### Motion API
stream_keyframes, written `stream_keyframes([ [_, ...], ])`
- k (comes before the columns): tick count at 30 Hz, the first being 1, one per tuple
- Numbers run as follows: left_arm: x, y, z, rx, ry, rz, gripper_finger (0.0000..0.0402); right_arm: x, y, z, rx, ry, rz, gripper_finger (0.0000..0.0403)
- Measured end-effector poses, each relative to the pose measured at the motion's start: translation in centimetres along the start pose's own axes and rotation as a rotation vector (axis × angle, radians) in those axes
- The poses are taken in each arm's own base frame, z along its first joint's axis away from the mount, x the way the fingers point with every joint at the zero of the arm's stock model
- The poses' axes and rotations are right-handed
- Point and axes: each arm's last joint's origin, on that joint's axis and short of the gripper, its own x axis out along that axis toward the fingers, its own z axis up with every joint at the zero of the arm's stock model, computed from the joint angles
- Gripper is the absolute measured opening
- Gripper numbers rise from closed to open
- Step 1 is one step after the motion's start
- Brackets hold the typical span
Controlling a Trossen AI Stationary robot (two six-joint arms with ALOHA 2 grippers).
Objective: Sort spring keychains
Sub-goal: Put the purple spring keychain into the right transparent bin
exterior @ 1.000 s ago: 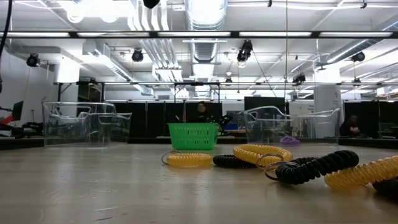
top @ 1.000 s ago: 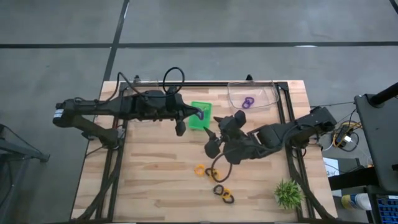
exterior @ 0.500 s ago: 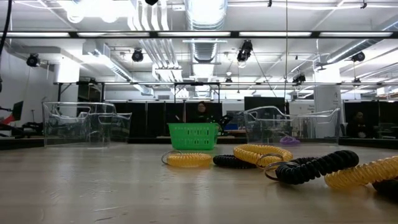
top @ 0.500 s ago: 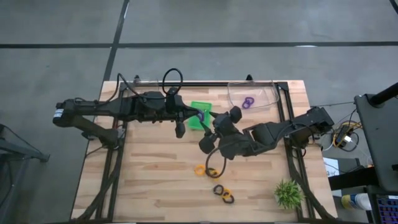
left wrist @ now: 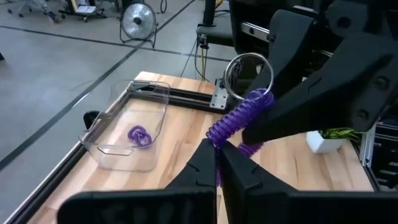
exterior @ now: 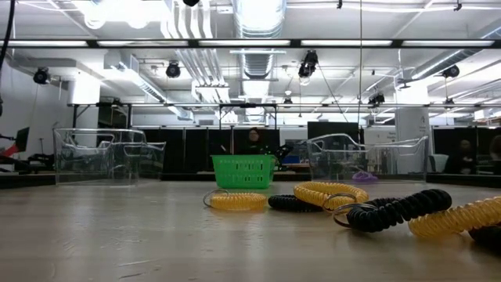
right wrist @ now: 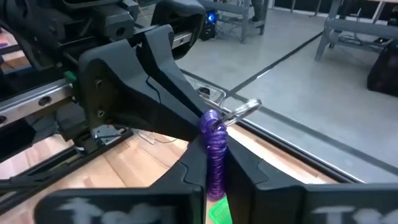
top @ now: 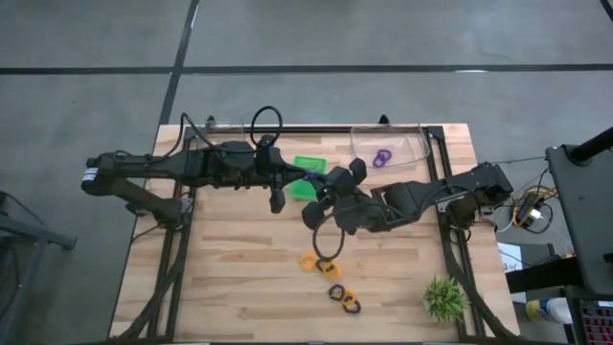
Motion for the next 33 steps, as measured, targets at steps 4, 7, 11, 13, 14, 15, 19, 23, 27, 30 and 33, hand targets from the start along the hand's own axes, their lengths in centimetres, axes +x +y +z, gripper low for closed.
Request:
stream_keyframes([
  [4,0.0,0.0,-0.2,-0.065,0.021,0.002,0.0036,0.2,-0.1,0.1,0.026,0.006,0.003,0.0018],
  [7,0.0,0.0,-0.5,-0.061,0.051,-0.008,0.0077,0.3,-0.2,0.1,0.040,0.008,0.003,0.0017],
  [11,0.0,0.2,-1.1,-0.054,0.111,0.004,0.0132,0.2,-0.4,-0.2,0.044,0.030,-0.010,0.0015],
  [13,-0.2,0.3,-1.2,-0.054,0.132,0.009,0.0152,0.2,-0.9,-0.4,0.045,0.057,-0.034,0.0014],
  [14,-0.3,0.3,-1.3,-0.053,0.145,0.012,0.0159,0.1,-1.2,-0.5,0.052,0.074,-0.049,0.0014],
  [15,-0.4,0.3,-1.4,-0.053,0.148,0.012,0.0165,0.1,-1.7,-0.6,0.057,0.093,-0.066,0.0014],
  [19,-0.7,0.2,-1.4,-0.079,0.162,-0.022,0.0173,0.4,-3.8,-0.9,0.078,0.177,-0.157,0.0014],
  [23,-0.7,0.1,-1.4,-0.153,0.180,-0.069,0.0174,1.6,-6.2,-0.8,0.075,0.272,-0.245,0.0013],
  [27,-0.7,0.0,-1.4,-0.217,0.192,-0.102,0.0174,3.5,-8.7,-0.5,0.058,0.367,-0.316,0.0013],
  [30,-0.7,-0.1,-1.5,-0.242,0.197,-0.111,0.0174,5.0,-10.8,0.0,0.048,0.444,-0.350,0.0013],
  [33,-0.7,-0.1,-1.5,-0.244,0.199,-0.112,0.0174,6.5,-13.4,0.5,0.048,0.537,-0.377,0.0013],
])
